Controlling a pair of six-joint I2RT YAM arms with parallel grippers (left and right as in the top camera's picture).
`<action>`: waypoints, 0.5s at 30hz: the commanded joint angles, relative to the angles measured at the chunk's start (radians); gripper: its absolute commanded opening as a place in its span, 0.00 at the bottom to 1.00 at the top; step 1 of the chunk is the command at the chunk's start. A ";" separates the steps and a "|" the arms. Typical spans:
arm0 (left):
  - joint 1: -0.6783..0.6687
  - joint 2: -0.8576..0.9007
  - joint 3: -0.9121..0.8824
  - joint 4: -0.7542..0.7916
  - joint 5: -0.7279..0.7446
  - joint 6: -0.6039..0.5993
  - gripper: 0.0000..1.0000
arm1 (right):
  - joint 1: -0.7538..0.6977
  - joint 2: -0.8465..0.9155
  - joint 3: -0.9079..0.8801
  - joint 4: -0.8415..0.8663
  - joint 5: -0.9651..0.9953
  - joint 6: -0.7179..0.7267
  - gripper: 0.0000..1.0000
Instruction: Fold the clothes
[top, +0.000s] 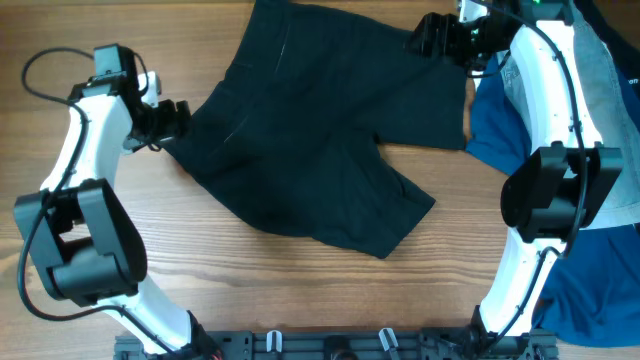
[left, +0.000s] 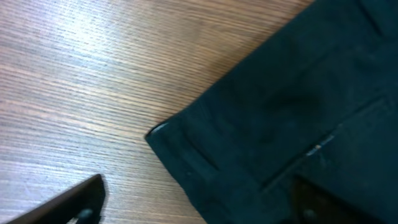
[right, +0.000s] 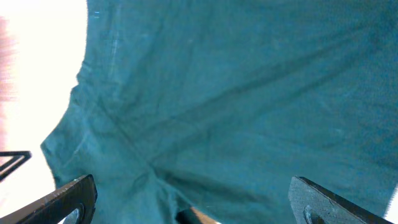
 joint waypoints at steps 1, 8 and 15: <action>0.029 0.079 0.002 0.014 0.048 -0.017 0.86 | 0.002 -0.012 0.014 -0.002 0.089 -0.008 1.00; 0.019 0.199 0.002 0.094 0.017 -0.121 0.59 | 0.002 -0.012 0.014 -0.002 0.091 -0.010 0.99; 0.061 0.202 0.002 0.047 -0.173 -0.452 0.04 | 0.002 -0.012 0.014 -0.001 0.091 -0.009 1.00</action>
